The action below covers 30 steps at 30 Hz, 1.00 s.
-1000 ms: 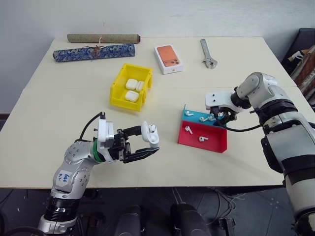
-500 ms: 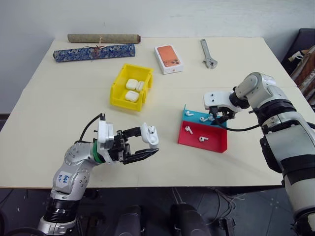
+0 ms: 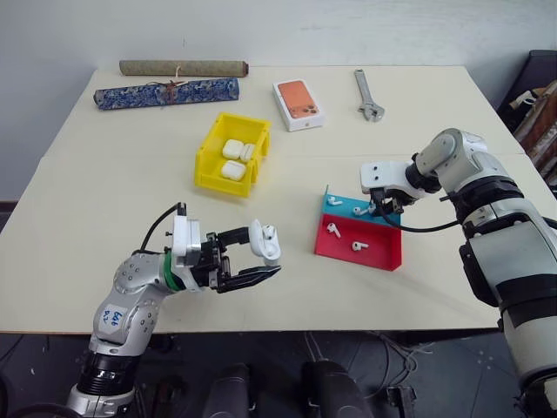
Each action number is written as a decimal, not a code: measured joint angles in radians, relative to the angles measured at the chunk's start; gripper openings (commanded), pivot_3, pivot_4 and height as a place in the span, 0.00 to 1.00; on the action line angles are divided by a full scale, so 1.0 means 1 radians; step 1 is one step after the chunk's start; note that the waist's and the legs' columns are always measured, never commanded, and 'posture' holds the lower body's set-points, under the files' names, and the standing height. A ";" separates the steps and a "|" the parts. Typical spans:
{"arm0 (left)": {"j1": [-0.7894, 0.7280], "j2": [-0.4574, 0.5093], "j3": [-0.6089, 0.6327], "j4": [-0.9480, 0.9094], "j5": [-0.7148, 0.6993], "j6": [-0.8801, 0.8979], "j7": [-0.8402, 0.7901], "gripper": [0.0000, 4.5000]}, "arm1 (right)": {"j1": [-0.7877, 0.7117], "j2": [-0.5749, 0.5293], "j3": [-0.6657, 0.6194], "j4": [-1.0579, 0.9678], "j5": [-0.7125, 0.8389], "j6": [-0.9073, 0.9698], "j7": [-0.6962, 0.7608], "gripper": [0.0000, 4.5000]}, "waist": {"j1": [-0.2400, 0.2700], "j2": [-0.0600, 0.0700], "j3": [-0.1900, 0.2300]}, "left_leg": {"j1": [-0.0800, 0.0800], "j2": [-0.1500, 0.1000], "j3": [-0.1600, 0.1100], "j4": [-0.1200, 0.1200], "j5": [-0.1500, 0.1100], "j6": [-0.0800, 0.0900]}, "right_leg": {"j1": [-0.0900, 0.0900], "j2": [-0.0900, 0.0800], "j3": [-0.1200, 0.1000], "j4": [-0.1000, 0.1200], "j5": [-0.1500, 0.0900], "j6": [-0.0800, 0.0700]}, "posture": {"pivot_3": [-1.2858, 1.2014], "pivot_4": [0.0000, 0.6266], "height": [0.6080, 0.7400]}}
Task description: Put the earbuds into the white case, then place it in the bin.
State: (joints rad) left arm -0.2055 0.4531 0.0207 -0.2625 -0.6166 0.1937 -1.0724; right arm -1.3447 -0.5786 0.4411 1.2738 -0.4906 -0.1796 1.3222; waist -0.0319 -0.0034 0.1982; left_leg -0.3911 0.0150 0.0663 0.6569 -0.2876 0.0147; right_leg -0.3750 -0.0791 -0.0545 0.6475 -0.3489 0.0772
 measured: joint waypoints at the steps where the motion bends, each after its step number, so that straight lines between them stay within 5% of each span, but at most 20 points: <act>1: 0.000 0.000 0.000 0.000 0.000 0.000 0.000 0.62 | 0.000 0.000 0.000 0.000 0.000 0.000 0.000 0.32 | 0.000 0.000 0.000 | 0.000 0.000 0.000 0.000 0.000 0.000 | 0.000 0.000 0.000 0.000 0.000 0.000 | 0.52 0.24 1.00; 5: 0.000 0.000 0.000 0.001 0.000 -0.005 -0.002 0.62 | 0.001 0.000 0.000 0.000 0.000 0.001 0.003 0.11 | 0.000 0.000 0.000 | 0.000 0.000 0.000 0.000 0.000 0.000 | 0.000 0.000 0.000 0.000 0.000 0.000 | 0.52 0.24 1.00; 22: -0.008 0.013 0.001 0.007 -0.001 -0.018 -0.023 0.62 | 0.010 -0.012 -0.031 0.000 0.030 0.001 0.007 0.10 | 0.000 0.000 0.000 | 0.000 0.000 0.000 0.000 0.000 0.000 | 0.000 0.000 0.000 0.000 0.000 0.000 | 0.52 0.24 1.00; 27: -0.046 0.017 0.007 0.034 -0.009 -0.008 -0.030 0.62 | -0.024 -0.124 -0.153 -0.052 0.159 -0.028 0.139 0.10 | 0.006 0.002 0.001 | -0.001 0.000 0.000 -0.001 0.000 0.000 | 0.000 0.000 0.000 -0.001 0.000 0.000 | 0.52 0.24 1.00; 30: -0.094 -0.011 0.011 0.082 0.000 -0.036 -0.020 0.62 | 0.002 -0.174 -0.265 -0.209 0.401 0.077 0.211 0.10 | 0.005 0.001 0.001 | 0.000 0.000 0.000 -0.001 0.000 0.001 | 0.001 0.000 -0.001 -0.002 0.000 0.000 | 0.52 0.24 1.00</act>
State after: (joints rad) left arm -0.2991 0.4419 0.0317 -0.1802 -0.6168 0.1579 -1.0921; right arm -1.3427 -0.7529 0.1762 1.0643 -0.0894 -0.1023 1.5327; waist -0.0269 -0.0020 0.1992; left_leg -0.3915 0.0150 0.0659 0.6557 -0.2880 0.0154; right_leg -0.3739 -0.0791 -0.0552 0.6459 -0.3488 0.0773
